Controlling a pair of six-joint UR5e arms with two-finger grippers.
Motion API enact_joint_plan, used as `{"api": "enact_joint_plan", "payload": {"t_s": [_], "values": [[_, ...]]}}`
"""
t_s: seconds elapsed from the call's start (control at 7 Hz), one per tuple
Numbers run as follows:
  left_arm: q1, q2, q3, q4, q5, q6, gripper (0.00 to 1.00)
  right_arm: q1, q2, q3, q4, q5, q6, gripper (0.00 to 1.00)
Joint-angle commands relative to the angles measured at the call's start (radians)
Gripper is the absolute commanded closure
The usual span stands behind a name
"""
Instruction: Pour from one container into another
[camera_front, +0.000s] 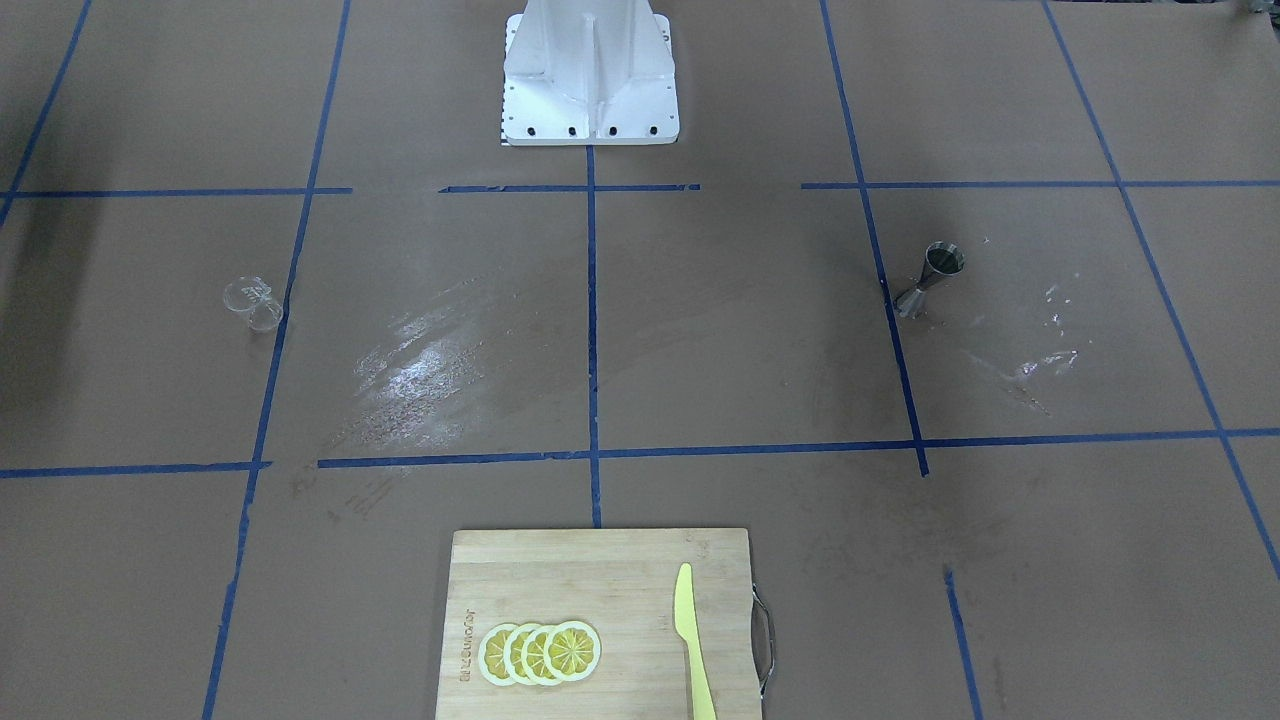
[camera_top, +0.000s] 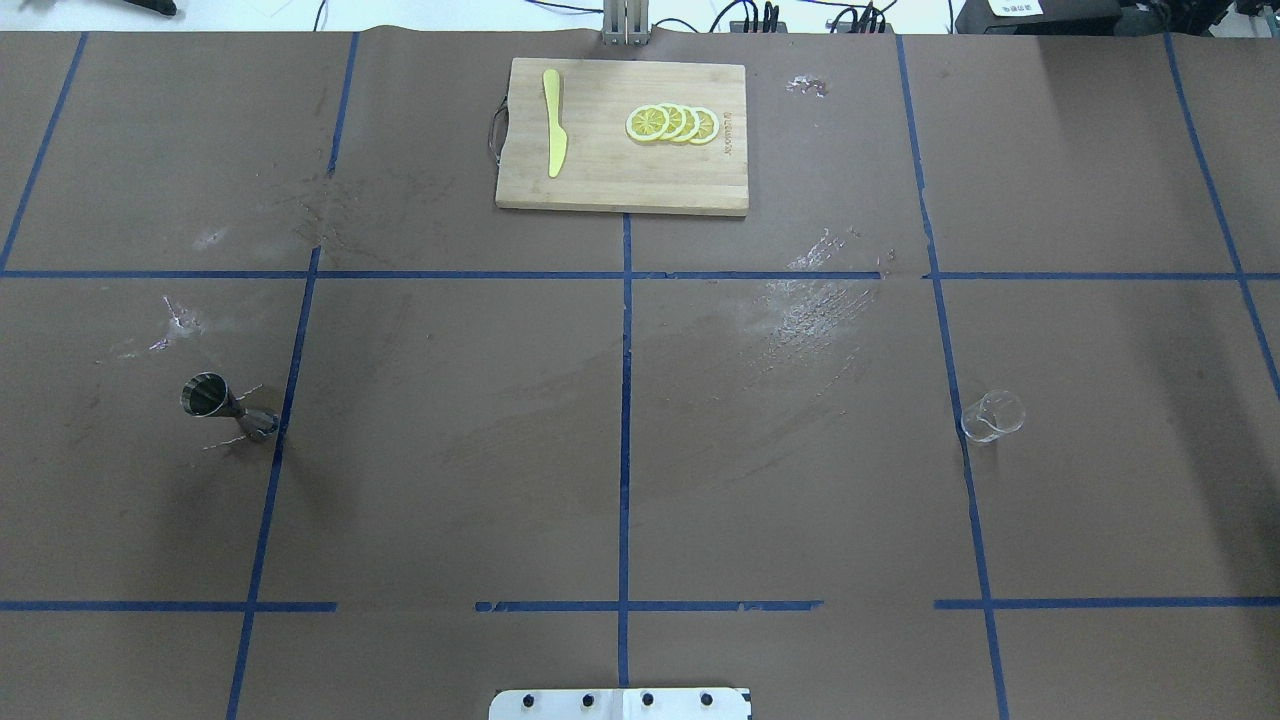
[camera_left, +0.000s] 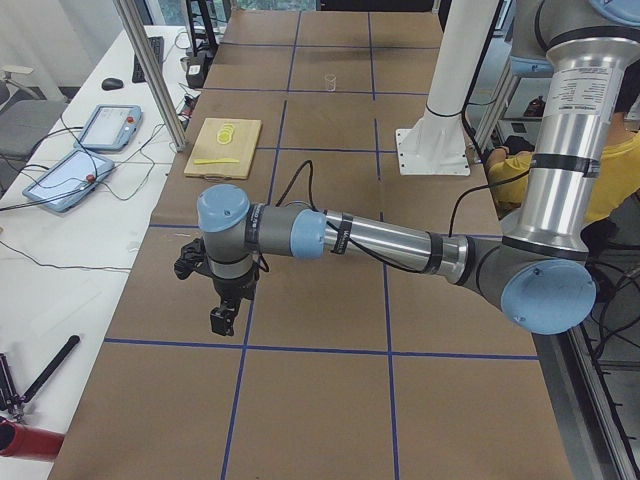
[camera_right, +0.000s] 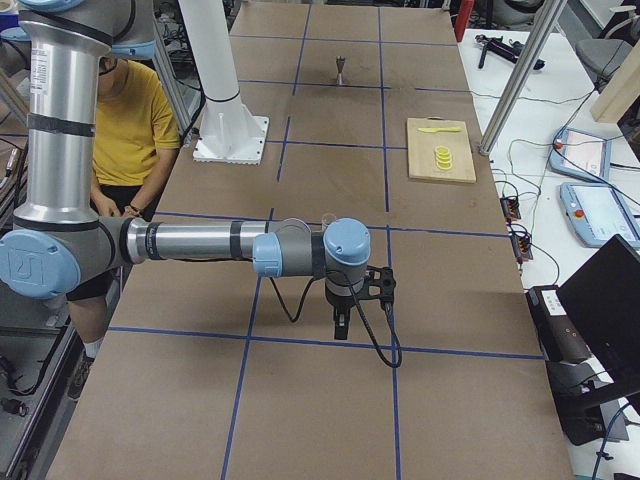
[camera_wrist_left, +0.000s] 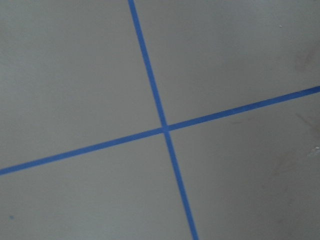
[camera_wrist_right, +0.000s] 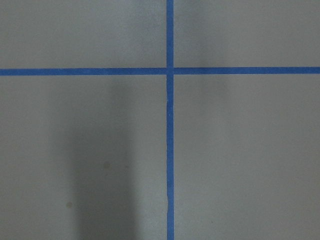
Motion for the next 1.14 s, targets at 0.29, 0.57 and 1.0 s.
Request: {"api": "enact_joint_plan", "payload": {"t_s": [0.29, 0.57, 1.0], "values": [[-0.002, 0.147, -0.013, -0.075, -0.111, 0.004, 0.0, -0.001, -0.008, 0.001, -0.002, -0.001, 0.001, 0.0], [-0.002, 0.145, -0.008, -0.094, -0.121, 0.009, 0.0, -0.001, -0.008, 0.001, -0.001, -0.001, 0.001, 0.0], [-0.004, 0.151, -0.021, -0.125, -0.108, 0.007, 0.0, -0.001, -0.01, 0.001, 0.0, 0.0, 0.001, 0.0]]}}
